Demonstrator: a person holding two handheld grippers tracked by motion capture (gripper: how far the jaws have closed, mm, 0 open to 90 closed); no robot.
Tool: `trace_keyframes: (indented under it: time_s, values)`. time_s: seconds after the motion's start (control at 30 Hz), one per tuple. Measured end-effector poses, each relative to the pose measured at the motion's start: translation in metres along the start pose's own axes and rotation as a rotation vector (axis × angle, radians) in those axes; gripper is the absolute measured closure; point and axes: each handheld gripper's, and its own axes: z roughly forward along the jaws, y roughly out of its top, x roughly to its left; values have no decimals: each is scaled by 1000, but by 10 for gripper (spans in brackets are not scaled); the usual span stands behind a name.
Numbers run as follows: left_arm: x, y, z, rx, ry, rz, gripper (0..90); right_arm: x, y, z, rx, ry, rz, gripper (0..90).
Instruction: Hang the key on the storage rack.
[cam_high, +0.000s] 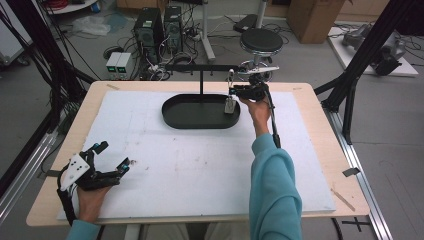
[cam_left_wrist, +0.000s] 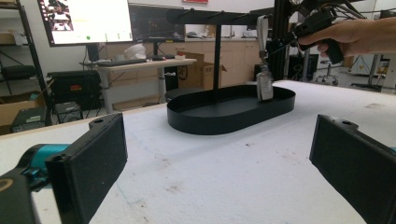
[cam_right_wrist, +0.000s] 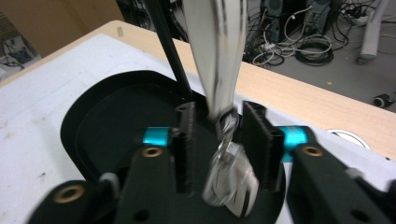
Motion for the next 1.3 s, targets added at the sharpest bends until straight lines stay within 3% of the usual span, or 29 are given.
trace_keyframes:
  time_s: [0.03, 0.1, 0.23, 0.27, 0.3, 0.33, 0.37, 0.43, 0.53, 0.63, 0.8, 0.83, 0.9, 1.03, 1.13, 1.2, 1.3]
  values:
    - [0, 0, 0, 0, 0, 0, 45, 0, 0, 0, 0, 0, 0, 626]
    - [0, 0, 0, 0, -1, -2, 45, 1, 0, -2, -8, -1, -10, 521]
    - [0, 0, 0, -1, -2, -2, 45, 10, 3, -10, 8, -18, -39, 184]
    - [0, 0, 0, -1, -2, -2, 45, 10, 3, -10, 8, -18, -39, 184]
    - [0, 0, 0, -1, -1, -5, 45, 18, 6, -19, 11, -8, -36, 101]
    - [1, 0, 0, -1, -1, -10, 45, 23, 7, -24, 3, -23, -41, 101]
    - [1, 0, 0, -1, -1, -10, 45, 29, 7, -30, -29, -48, -65, 96]
    - [1, 0, 0, 0, -2, -7, 45, 36, 4, -43, -56, -22, -103, 12]
    - [0, 0, 0, 0, -3, -3, 45, 42, -7, -64, -109, 9, -117, 11]
    - [0, 0, 0, 0, -3, -1, 45, 49, -24, -87, -150, 4, -121, 7]
    - [0, 0, 0, -1, 0, -5, 45, 64, -59, -123, -184, -28, -183, 7]
    - [1, 0, 0, -1, 1, -9, 45, 67, -69, -130, -212, -22, -192, 7]
    - [1, 0, 0, 0, 2, -13, 45, 71, -83, -140, -226, -20, -193, 7]
    - [1, 0, 0, 4, 2, -12, 45, 78, -117, -157, -307, -16, -213, 7]
    - [0, 0, 0, 2, 3, -11, 45, 80, -131, -162, -345, -23, -220, 7]
    - [0, 0, 0, 1, 3, -8, 45, 79, -155, -169, -411, -38, -223, 7]
    - [0, 0, 0, 0, 5, -6, 45, 76, -170, -171, -460, -45, -201, 7]
